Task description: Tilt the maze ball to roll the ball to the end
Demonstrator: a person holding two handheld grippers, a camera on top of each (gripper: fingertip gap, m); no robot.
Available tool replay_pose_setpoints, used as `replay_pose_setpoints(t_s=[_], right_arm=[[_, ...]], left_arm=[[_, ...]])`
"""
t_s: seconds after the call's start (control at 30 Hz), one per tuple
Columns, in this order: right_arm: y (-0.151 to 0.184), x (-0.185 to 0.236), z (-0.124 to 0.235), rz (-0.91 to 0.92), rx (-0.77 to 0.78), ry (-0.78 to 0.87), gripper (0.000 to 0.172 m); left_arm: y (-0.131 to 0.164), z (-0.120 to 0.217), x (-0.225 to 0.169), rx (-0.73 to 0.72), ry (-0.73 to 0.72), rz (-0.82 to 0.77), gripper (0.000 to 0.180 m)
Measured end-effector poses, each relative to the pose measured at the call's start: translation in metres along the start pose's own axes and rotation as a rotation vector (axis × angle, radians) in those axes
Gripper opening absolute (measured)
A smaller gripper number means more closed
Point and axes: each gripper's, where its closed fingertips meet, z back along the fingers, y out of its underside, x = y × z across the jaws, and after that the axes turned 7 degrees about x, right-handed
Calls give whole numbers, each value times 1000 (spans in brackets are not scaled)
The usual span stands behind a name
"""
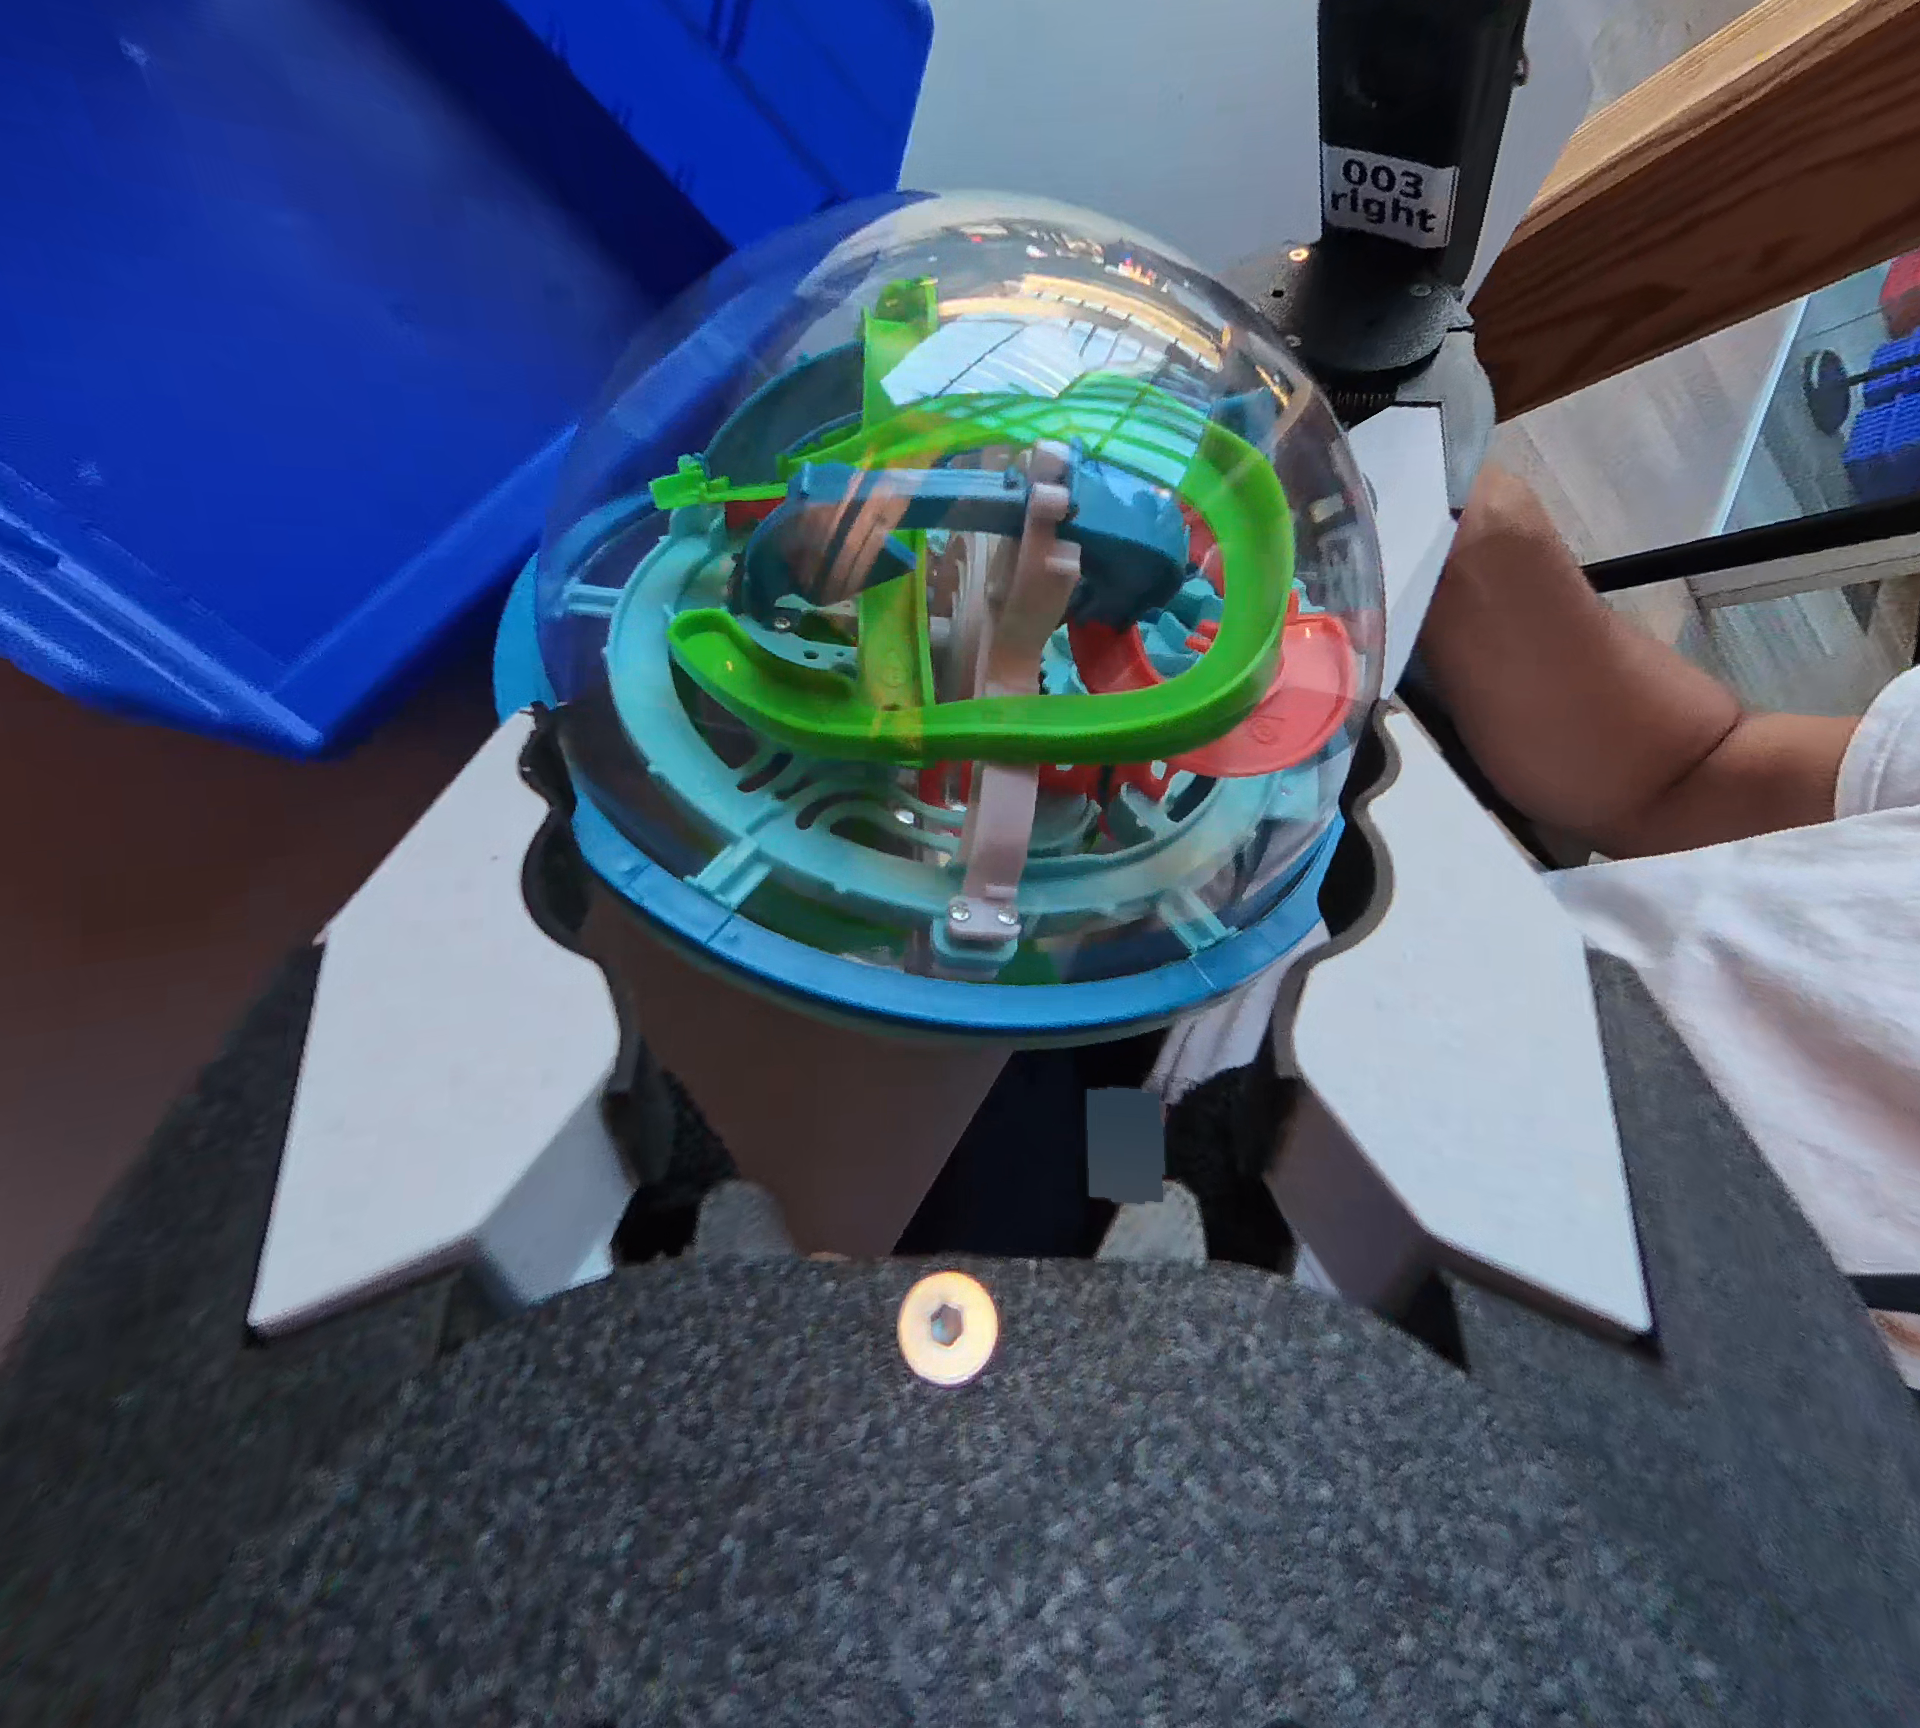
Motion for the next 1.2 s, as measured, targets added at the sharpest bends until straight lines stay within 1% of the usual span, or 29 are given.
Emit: replay_pose_setpoints(t_s=[0.17,0.23,0.3,0.4,0.53,0.63,0.73,0.8,0.83,0.87,0.97,1.03,1.13,1.2], right_arm=[[-12,5,8,55,-57,58,153],[-22,8,13,51,-85,71,149],[-34,15,19,50,-121,55,148],[-41,21,20,80,-99,58,150],[-40,25,11,128,-33,68,151],[-42,29,12,121,-59,42,147],[-36,25,18,100,-95,66,149],[-21,26,14,116,-70,77,153],[-13,29,10,154,-51,68,153],[-7,31,8,201,-44,79,153],[3,20,2,304,-11,196,153],[5,21,-6,355,13,219,154],[5,14,-14,396,47,276,153],[5,12,-16,392,58,260,154]], left_arm=[[16,-1,-1,-41,97,28,143],[26,-3,-4,-50,123,14,143],[35,-7,-8,-65,139,2,143],[42,-10,-10,-114,178,24,142],[49,-9,-7,-186,221,47,142],[56,-8,-5,-230,238,40,142],[61,-7,-4,-272,254,45,142],[63,-7,-4,-304,270,58,142],[66,-8,-4,-308,282,66,142],[69,-10,-5,-303,297,73,142],[80,-19,-8,-269,327,85,141],[80,-23,-10,-268,332,98,140],[82,-27,-12,-250,315,89,137],[88,-28,-10,-212,285,45,133]])
